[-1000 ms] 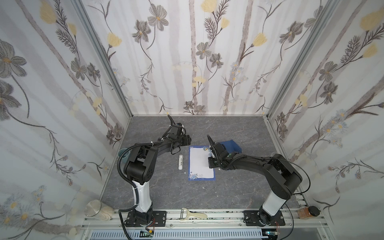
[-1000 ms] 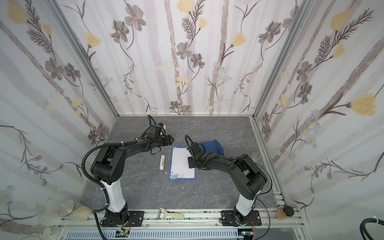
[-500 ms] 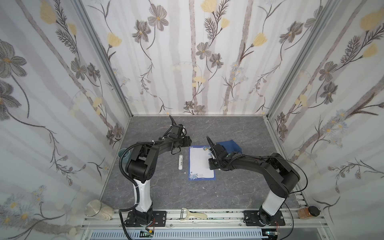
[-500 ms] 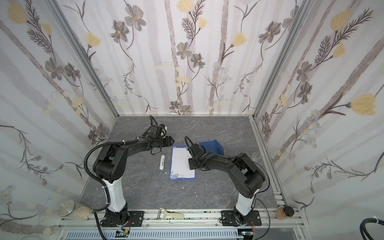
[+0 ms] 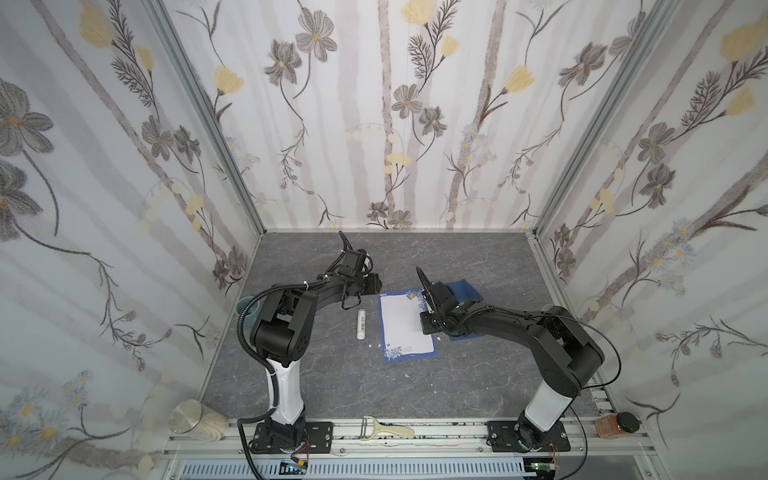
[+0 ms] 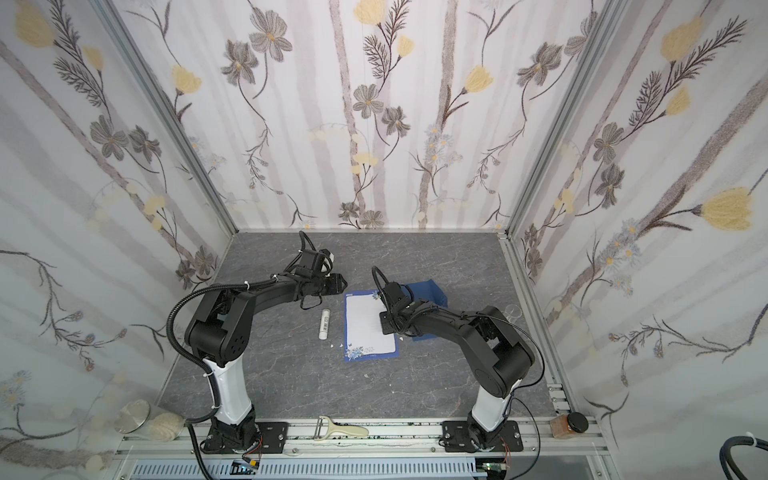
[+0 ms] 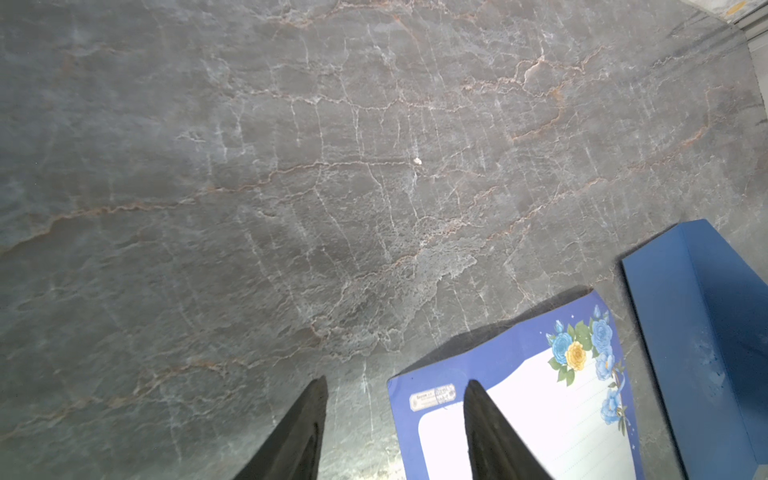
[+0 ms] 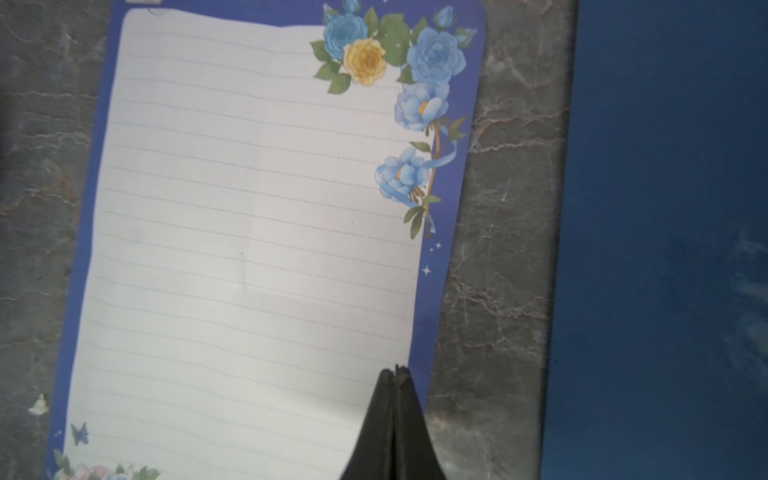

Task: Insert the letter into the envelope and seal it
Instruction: 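Grasp the far edge of the floral letter with the left gripper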

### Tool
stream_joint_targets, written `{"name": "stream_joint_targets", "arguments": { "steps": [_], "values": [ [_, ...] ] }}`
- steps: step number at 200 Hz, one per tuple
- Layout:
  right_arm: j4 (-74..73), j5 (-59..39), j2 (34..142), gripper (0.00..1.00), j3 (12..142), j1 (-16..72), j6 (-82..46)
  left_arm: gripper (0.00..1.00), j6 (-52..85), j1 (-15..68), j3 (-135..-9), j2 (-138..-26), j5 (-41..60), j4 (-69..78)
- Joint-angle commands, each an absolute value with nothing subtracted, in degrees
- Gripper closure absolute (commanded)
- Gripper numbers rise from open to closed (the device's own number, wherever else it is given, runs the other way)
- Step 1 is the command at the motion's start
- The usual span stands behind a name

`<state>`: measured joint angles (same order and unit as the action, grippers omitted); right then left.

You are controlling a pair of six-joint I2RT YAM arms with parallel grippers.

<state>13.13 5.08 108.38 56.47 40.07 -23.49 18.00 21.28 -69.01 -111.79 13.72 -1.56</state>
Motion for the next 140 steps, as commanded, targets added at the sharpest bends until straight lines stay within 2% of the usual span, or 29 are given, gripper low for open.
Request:
{"name": "stream_joint_targets", "arguments": {
  "steps": [1,67,140],
  "values": [
    [12.5,5.0,108.0,1.0,56.3,40.3,-23.8,0.47,17.6,21.2,-69.3,-111.9,14.0,-1.8],
    [10.3,4.5,108.5,1.0,53.3,40.3,-25.0,0.53,17.0,21.2,-70.6,-113.9,15.9,-1.8],
    [8.6,4.7,108.5,1.0,51.4,40.3,-25.5,0.52,17.2,21.2,-70.7,-116.0,20.5,-1.8]
  ]
}}
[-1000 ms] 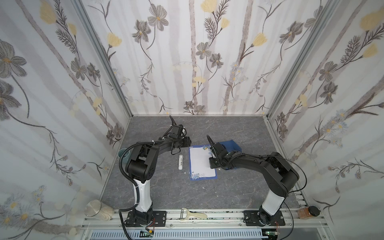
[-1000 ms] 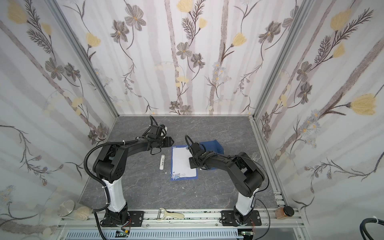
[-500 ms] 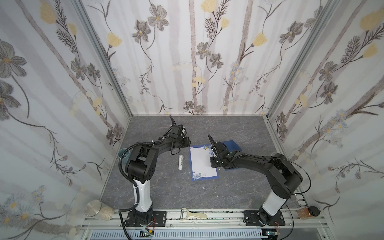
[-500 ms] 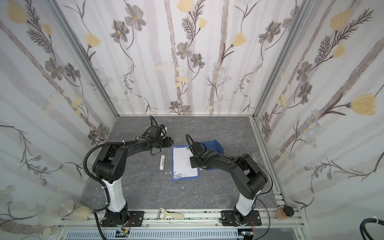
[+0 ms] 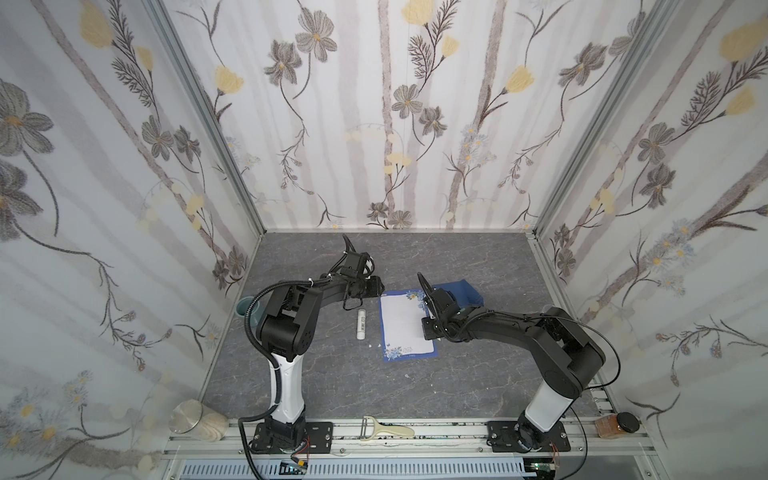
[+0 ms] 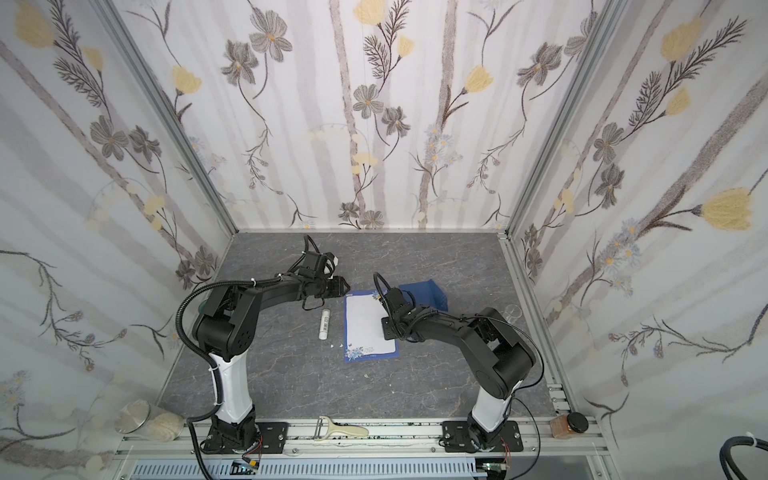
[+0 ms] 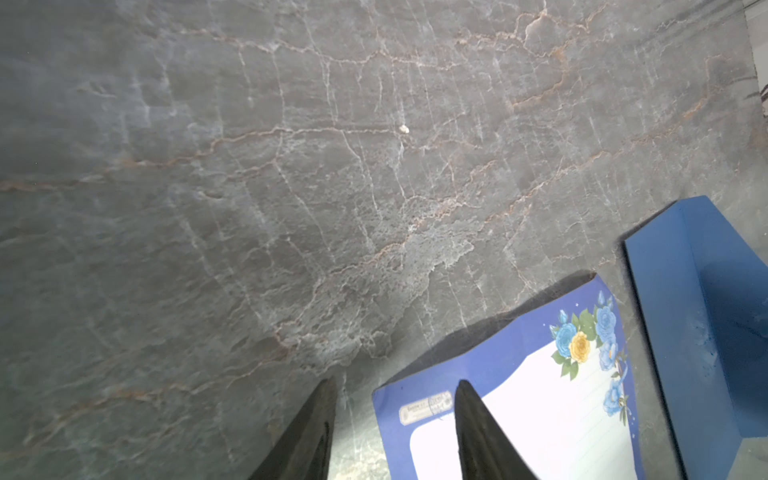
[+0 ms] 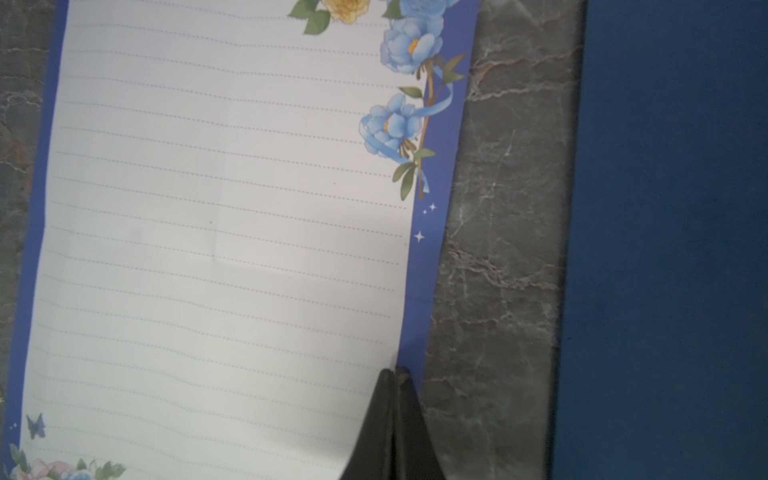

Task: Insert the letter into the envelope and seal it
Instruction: 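Grasp the far edge of the floral letter with the left gripper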

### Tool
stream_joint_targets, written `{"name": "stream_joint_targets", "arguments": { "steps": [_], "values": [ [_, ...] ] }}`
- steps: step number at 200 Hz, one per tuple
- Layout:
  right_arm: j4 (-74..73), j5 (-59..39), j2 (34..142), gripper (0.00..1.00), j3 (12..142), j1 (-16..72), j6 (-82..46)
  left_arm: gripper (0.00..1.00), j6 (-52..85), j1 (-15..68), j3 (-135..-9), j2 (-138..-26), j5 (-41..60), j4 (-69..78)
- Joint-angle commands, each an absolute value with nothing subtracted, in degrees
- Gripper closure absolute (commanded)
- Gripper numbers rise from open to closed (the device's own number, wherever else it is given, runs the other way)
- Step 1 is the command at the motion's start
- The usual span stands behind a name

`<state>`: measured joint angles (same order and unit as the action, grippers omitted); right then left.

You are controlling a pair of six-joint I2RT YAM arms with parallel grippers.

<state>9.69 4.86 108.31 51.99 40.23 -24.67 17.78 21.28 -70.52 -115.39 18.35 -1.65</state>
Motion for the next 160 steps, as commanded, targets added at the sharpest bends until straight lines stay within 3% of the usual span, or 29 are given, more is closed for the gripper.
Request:
{"name": "stream_joint_targets", "arguments": {
  "steps": [1,160],
  "values": [
    [8.5,4.7,108.5,1.0,51.3,40.3,-25.5,0.52,17.2,21.2,-70.8,-116.1,20.6,-1.8],
    [7.3,4.9,108.5,1.0,50.9,40.3,-25.7,0.52,16.8,21.2,-71.6,-116.5,35.5,-5.5]
  ]
}}
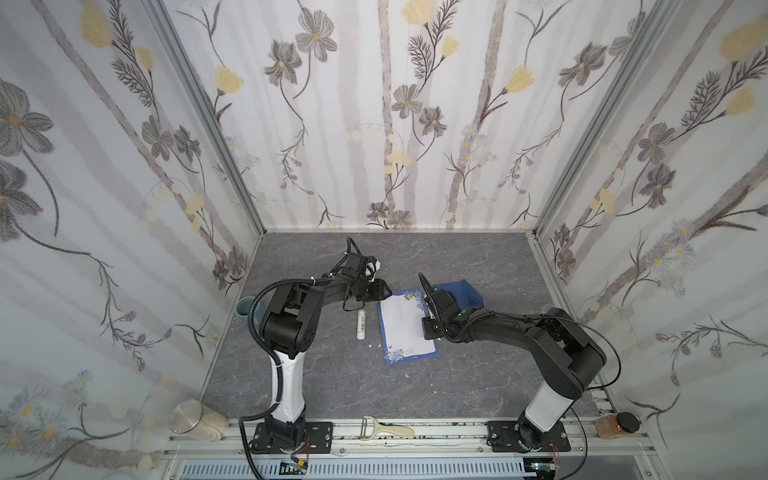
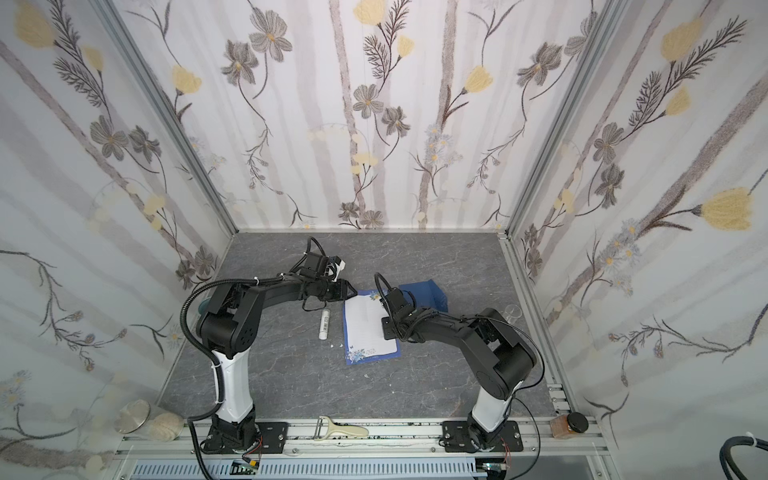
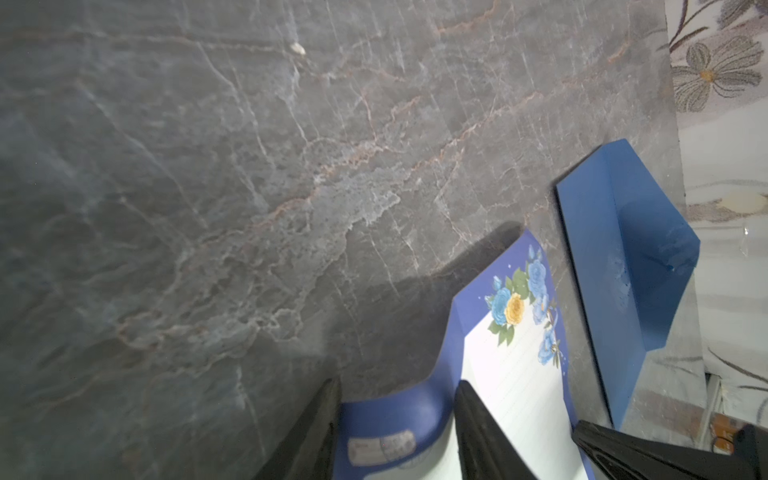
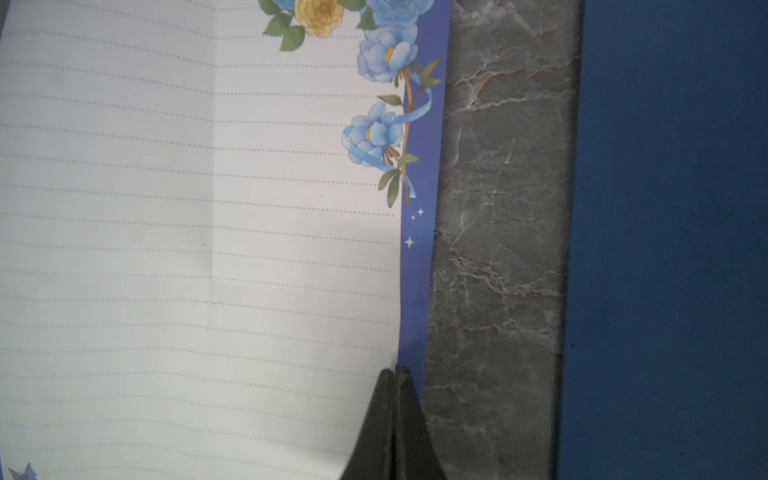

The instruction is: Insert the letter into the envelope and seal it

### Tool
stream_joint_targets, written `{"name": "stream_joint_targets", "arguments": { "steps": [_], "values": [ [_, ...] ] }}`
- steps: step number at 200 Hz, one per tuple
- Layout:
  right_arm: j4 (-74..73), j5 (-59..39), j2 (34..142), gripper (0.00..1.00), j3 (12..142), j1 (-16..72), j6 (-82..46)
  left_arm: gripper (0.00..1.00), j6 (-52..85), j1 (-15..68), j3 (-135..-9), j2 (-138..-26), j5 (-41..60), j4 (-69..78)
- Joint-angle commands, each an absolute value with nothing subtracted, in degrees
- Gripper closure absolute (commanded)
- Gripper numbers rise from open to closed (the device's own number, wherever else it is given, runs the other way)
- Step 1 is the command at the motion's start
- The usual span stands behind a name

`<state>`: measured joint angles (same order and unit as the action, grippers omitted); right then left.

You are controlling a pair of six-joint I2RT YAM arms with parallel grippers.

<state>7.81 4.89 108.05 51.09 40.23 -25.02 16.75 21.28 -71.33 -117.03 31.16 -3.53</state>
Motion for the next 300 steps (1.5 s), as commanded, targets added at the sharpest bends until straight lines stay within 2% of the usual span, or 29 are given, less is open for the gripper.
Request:
{"name": "stream_joint_targets", "arguments": {
  "steps": [1,114,175,300],
  "values": [
    [7.2,4.9,108.5,1.0,50.9,40.3,-25.8,0.52,16.8,21.2,-71.6,-116.5,35.6,-5.5],
    [5.6,3.7,110.6,1.0,49.5,40.3,-28.7,0.54,17.7,19.6,-72.4,-114.7,44.9,-5.5],
    [5.3,3.5,111.5,1.0,48.4,39.7,-30.2,0.48,18.8,17.0,-71.8,-115.0,49.2,-5.6],
    [5.2,3.1,111.8,1.0,47.8,39.5,-30.8,0.48,19.3,13.8,-72.1,-116.3,52.0,-5.9]
  ]
}}
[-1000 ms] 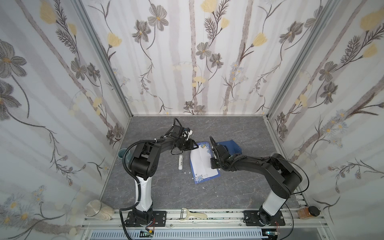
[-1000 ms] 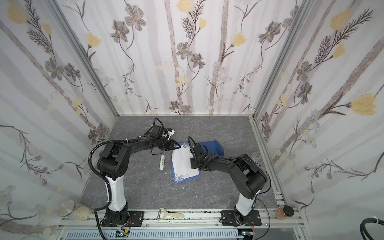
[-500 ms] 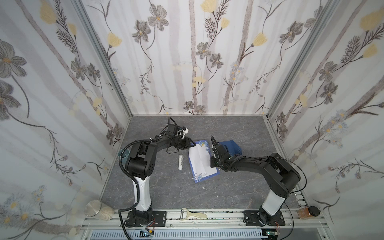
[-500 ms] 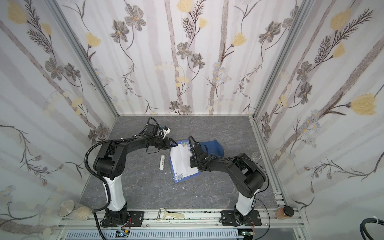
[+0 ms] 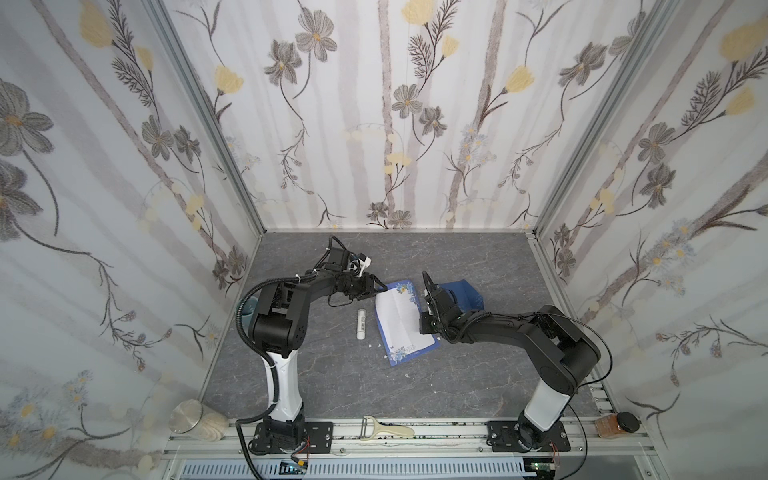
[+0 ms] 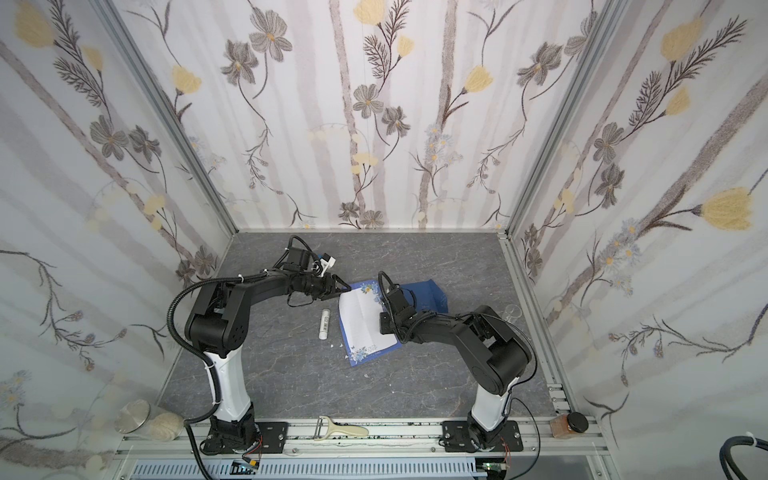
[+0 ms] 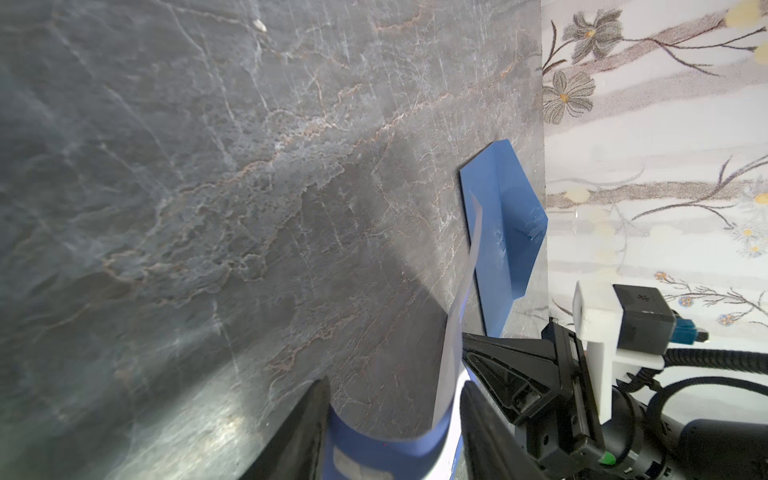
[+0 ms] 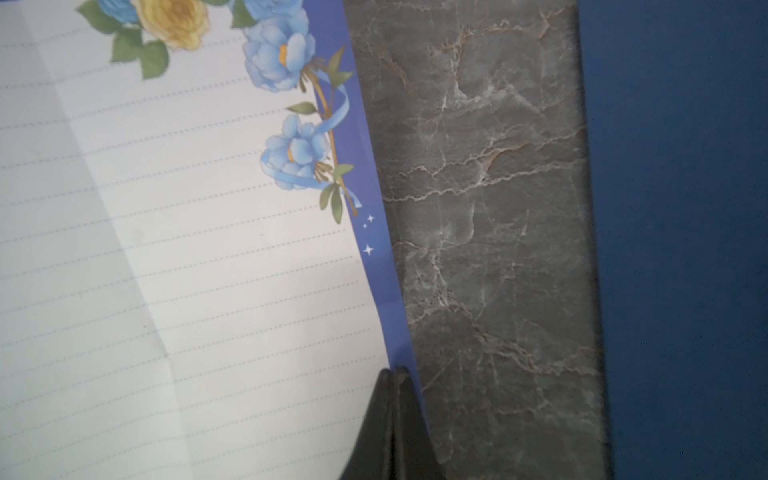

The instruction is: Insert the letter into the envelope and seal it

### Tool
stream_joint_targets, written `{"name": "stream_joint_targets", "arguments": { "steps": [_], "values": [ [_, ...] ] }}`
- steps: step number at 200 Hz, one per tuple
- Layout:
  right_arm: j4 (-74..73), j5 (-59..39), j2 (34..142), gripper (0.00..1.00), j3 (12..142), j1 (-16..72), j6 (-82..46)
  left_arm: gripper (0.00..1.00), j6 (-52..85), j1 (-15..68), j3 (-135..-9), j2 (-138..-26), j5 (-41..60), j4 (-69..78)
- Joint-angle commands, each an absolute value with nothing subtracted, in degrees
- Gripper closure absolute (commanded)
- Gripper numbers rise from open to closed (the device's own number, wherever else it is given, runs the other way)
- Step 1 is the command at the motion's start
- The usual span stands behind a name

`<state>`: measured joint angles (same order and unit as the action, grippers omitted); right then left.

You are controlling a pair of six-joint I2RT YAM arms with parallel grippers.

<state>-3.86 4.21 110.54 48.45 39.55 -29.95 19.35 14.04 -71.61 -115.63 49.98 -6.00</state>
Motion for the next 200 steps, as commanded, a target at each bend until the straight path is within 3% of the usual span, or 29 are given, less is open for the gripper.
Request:
{"name": "stream_joint_targets", "arguments": {
  "steps": [1,200],
  "values": [
    [5.2,3.1,111.8,1.0,47.8,39.5,-30.8,0.48,19.3,13.8,-72.1,-116.3,52.1,-5.9],
    [4.9,2.5,112.3,1.0,47.5,39.3,-31.5,0.5,21.1,12.9,-73.7,-116.9,60.2,-5.6]
  ]
}}
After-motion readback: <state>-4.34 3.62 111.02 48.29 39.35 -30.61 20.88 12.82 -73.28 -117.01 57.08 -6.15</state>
